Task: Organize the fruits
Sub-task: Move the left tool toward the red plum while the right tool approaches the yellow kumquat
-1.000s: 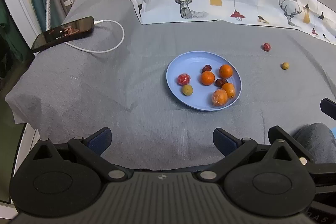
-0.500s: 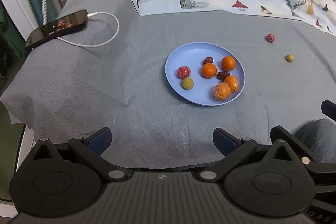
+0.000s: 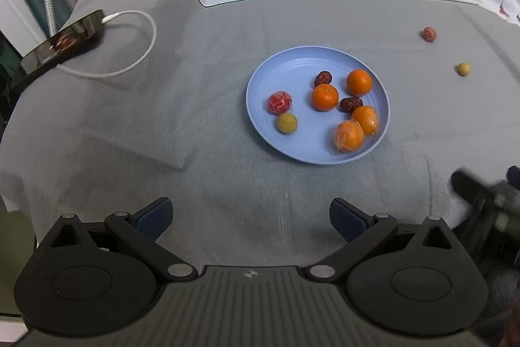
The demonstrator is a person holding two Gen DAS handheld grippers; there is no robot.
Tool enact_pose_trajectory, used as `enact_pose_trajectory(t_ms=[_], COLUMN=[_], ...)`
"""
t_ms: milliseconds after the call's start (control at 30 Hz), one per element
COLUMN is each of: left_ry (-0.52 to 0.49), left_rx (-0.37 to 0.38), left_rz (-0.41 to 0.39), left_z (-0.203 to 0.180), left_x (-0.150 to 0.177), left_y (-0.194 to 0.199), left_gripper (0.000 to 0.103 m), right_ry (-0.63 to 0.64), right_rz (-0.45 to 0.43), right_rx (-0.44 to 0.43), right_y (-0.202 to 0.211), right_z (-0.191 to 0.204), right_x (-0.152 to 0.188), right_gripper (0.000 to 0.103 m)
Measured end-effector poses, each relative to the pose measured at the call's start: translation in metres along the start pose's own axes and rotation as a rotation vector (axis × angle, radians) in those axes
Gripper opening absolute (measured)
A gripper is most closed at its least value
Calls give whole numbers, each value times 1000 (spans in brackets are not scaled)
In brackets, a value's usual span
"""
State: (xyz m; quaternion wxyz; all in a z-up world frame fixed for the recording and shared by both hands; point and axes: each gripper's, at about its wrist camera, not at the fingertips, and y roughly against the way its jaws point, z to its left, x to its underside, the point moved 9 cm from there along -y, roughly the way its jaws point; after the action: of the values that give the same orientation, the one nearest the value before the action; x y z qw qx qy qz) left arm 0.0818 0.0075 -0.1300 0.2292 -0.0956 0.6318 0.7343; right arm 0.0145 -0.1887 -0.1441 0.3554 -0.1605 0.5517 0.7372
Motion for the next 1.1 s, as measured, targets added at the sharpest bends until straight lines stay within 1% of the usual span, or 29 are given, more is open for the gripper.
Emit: enact_pose_trajectory(t_ms=[67,133,167,233,300,367,400,467,533,567,600,667,700,733,767,800,867,967,1100], left_ry=[-12,-25,-28,-36,-52,-73,-86,-121,-157,-177,-195,-246,-272,-298,-324,-340,-358,-367,-379], left_rx=[-10,-14,-9,-2,-4,-23,-24,-21,0,17,38,85,110,141,168,194,224,265,264], left_rz=[4,3,4,0,-23,-60,-79,-113,-147,-167,-190,-236,-250,-260,-264,-262,-244,-213,-210], left_z=[-6,-16,-21,-35,-50,-67,-76,-101,-130,-147,-164,-201,-221,-241,-260,-278,-305,-329,-341], left_x=[-13,-30,-39,-61,-84,-110,-122,-148,-173,-186,-198,-221,-231,-239,-246,-250,-256,-258,-266], left_y=[-7,-14,-17,-25,-32,-40,-45,-56,-70,-78,-85,-103,-114,-125,-137,-148,-167,-185,-196], left_gripper=[103,103,103,103,103,103,103,103,103,103,103,103,103,103,103,103,103,103,103], right_ry=[-56,-105,-126,-170,-193,-203,-214,-246,-228,-186,-158,-229,-285,-336,-353,-344,-354,-343,-350], right_rz=[-23,-54,-75,-86,-103,-113,-101,-88,-85,-99,-134,-140,-148,-154,-159,-157,-163,-166,-170], right_rx=[67,162,198,277,367,455,480,501,516,548,588,686,715,714,717,737,742,755,748], right_y=[-18,-41,-53,-85,-116,-147,-163,-191,-213,-218,-217,-209,-205,-202,-200,-199,-200,-203,-205], right_z=[-21,-49,-62,-92,-122,-150,-163,-183,-196,-202,-212,-235,-248,-257,-262,-264,-265,-264,-271], right_x=[-9,-22,-29,-42,-56,-68,-74,-82,-86,-88,-92,-92,-89,-86,-86,-86,-85,-86,-92], right_gripper=[102,102,102,102,102,102,102,102,102,102,102,102,102,102,102,102,102,102,102])
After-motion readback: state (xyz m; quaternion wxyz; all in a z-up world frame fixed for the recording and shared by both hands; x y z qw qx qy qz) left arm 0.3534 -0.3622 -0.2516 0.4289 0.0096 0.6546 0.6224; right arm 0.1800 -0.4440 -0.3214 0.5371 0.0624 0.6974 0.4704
